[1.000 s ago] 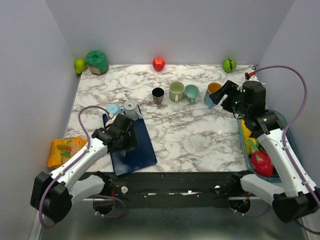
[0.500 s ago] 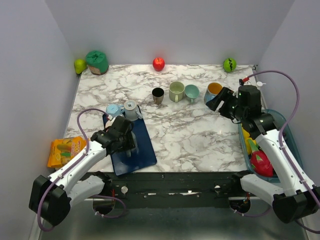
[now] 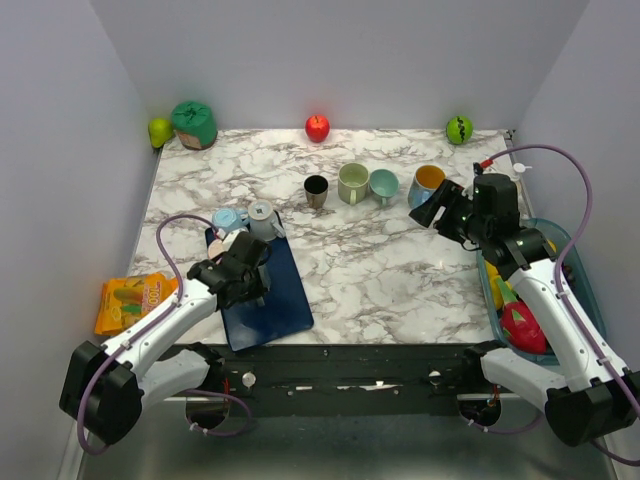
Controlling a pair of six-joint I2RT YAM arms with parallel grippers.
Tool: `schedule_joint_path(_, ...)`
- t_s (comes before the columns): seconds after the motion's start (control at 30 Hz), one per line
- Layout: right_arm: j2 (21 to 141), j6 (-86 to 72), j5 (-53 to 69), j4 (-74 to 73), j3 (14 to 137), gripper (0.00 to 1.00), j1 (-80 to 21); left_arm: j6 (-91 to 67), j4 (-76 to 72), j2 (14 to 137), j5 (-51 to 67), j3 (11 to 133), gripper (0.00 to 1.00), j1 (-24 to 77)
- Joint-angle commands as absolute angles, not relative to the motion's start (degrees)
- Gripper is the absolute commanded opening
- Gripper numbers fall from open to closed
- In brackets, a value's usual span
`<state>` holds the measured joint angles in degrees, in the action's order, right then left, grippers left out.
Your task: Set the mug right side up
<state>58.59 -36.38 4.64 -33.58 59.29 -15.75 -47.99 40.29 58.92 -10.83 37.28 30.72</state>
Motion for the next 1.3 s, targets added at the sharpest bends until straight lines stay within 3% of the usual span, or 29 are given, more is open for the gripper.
schedule_joint_path(0.0,58.3,-35.3,6.4,-34.3,58.8,0.75,-15.8,-48.3,39.5,59.6,-14.6,36.4,0.06,30.8)
schedule_joint_path(0.03,58.3,-35.3,7.0,-34.5,58.8,0.75,-15.8,-48.1,39.5,59.7,-14.2,36.6,0.0,30.8)
schedule_joint_path(0.5,52.9,-35.0,22.2,-33.1,53.3,0.75,-16.1,-51.8,48.1,56.4,-10.8,48.1,0.0,34.5)
schedule_joint_path(0.7,49.7,-41.7,29.9,-24.8,45.5,0.75,-21.3,-53.9,46.2,53.9,-6.4,49.6,0.0,35.8)
schedule_joint_path(0.97,56.7,-50.3,17.8,-19.4,47.5,0.75,-42.2,-46.8,46.6,56.2,-8.3,50.4,0.0,35.8)
schedule_joint_path(1.27,70.5,-51.3,1.0,-20.4,52.3,0.75,-56.8,-43.2,48.2,51.4,-10.4,45.8,0.0,35.7)
